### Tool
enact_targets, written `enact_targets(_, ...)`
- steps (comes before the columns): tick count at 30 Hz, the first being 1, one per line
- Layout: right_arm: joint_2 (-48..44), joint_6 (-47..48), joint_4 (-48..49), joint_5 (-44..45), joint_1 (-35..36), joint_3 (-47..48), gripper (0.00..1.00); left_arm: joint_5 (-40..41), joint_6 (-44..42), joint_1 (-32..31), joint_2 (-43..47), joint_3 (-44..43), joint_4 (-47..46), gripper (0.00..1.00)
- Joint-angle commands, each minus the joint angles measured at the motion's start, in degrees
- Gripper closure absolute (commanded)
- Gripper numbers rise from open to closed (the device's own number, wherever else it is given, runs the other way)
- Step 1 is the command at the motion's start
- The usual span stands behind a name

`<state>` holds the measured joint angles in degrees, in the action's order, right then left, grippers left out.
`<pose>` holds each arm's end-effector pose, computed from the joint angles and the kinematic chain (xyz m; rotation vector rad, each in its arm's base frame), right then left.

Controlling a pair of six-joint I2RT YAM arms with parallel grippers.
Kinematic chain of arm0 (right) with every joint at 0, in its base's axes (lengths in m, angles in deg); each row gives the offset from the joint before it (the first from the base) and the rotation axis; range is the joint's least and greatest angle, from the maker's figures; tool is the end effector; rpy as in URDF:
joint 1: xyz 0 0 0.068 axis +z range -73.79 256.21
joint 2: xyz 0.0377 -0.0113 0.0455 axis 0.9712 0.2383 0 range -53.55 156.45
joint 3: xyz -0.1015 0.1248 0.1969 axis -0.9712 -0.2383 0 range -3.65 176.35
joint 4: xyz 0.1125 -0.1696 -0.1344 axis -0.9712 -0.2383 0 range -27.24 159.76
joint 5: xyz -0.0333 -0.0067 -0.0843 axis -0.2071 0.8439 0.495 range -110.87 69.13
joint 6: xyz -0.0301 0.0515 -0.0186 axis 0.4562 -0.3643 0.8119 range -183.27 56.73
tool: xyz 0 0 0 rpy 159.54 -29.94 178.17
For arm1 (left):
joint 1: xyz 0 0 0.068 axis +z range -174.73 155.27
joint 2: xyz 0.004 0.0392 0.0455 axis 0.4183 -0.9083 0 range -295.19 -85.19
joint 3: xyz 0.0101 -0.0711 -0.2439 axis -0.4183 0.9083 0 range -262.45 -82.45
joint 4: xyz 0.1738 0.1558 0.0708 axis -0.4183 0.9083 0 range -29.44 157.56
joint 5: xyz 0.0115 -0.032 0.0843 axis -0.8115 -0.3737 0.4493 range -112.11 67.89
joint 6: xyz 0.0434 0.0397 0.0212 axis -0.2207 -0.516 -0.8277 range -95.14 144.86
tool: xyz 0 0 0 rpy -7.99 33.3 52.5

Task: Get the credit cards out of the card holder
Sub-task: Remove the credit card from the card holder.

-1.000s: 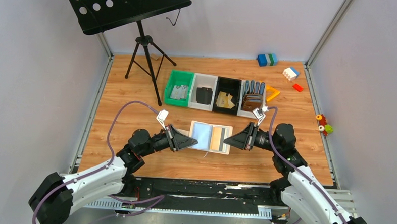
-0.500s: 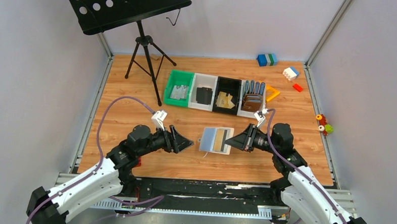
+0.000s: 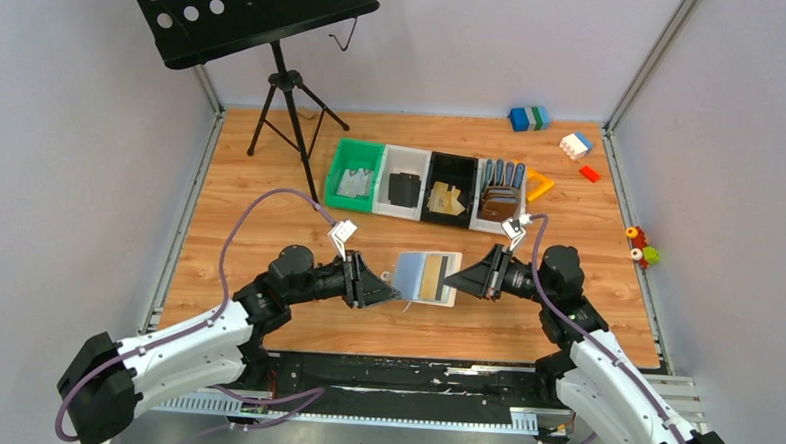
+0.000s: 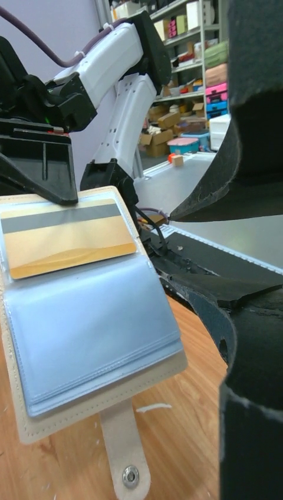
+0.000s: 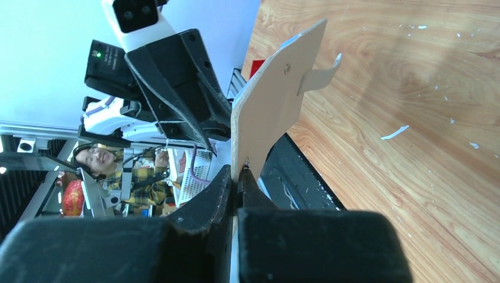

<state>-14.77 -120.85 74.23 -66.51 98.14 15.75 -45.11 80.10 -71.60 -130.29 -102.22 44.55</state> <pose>0.1413 0.0936 0.2207 -0.0035 2.1076 1.6341 0.1188 -0.1540 0.2253 0.1989 2.0220 -1.5786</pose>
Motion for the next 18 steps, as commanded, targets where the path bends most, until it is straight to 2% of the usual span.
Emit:
enact_targets(1, -1.58, -4.36, 9.54, -3.07, -0.06, -1.76, 1.0, -4.05, 3.67, -0.54, -4.21, -0.63, -12.71, 0.56)
enact_targets(10, -1.61, -8.28, 18.86, -5.15, 0.34, -4.88, 1.0, -6.37, 7.43, -0.59, -7.83, -1.07, -19.23, 0.55)
enact_targets(18, -1.53, -10.31, 25.19, -5.15, 1.42, -5.7, 1.0, -7.76, 8.86, -0.59, -10.46, -2.59, -17.1, 0.51)
